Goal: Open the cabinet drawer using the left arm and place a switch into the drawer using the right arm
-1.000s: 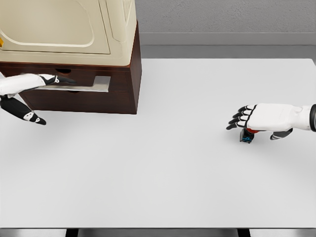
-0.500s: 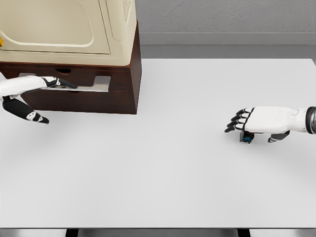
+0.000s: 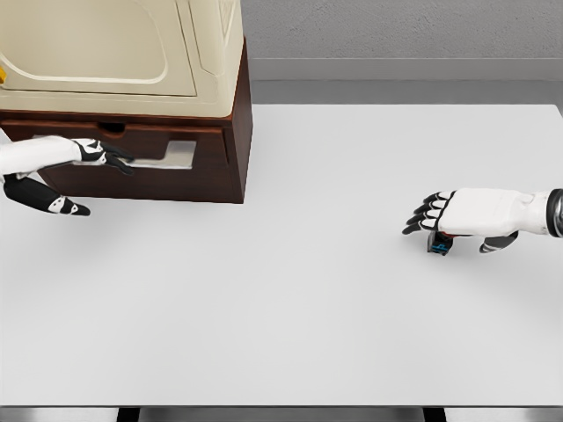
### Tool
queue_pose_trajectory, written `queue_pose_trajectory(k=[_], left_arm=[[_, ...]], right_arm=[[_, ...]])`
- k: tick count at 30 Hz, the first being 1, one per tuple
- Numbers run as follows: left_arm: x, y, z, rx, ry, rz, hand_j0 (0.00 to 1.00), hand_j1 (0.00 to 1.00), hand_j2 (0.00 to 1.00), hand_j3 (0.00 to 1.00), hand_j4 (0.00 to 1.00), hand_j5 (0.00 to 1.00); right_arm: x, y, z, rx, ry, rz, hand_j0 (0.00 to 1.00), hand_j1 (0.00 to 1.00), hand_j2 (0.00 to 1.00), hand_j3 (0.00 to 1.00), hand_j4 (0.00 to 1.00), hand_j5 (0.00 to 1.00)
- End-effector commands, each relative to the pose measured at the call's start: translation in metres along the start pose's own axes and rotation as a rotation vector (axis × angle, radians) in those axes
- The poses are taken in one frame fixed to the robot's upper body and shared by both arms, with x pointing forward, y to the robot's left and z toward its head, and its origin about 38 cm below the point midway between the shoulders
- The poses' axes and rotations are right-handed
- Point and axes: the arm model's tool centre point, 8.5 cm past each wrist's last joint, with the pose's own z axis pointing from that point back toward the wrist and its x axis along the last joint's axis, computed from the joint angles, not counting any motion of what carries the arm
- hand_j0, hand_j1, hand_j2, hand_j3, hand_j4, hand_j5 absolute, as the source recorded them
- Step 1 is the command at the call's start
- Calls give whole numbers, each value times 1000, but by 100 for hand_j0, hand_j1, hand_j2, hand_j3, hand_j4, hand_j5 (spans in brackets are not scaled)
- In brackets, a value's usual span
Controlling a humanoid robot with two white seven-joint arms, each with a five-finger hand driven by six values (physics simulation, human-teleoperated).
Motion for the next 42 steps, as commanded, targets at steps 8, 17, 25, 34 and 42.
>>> queue_pose_trajectory(k=[8, 17, 25, 34, 42], left_arm=[[15, -10, -5, -45, -67, 6, 82, 82, 82, 82, 82, 82], [21, -26, 6, -87, -83, 16, 83, 83, 83, 83, 83, 83], [26, -32, 9, -96, -108, 33, 83, 83, 83, 83, 83, 83], [33, -43, 24, -130, -141, 25, 83, 83, 83, 83, 83, 83], [35, -51, 31, -152, -144, 38, 84, 84, 84, 84, 84, 84]], right_arm=[[-2, 1, 2, 0, 7, -7, 100, 100, 100, 100, 100, 100], [-2, 0, 2, -2, 7, -6, 100, 100, 100, 100, 100, 100], [-3, -1, 3, -3, 9, -6, 100, 100, 100, 100, 100, 100], [-3, -1, 3, -5, 9, -7, 100, 100, 100, 100, 100, 100], [-3, -1, 3, -5, 10, -6, 100, 100, 100, 100, 100, 100]])
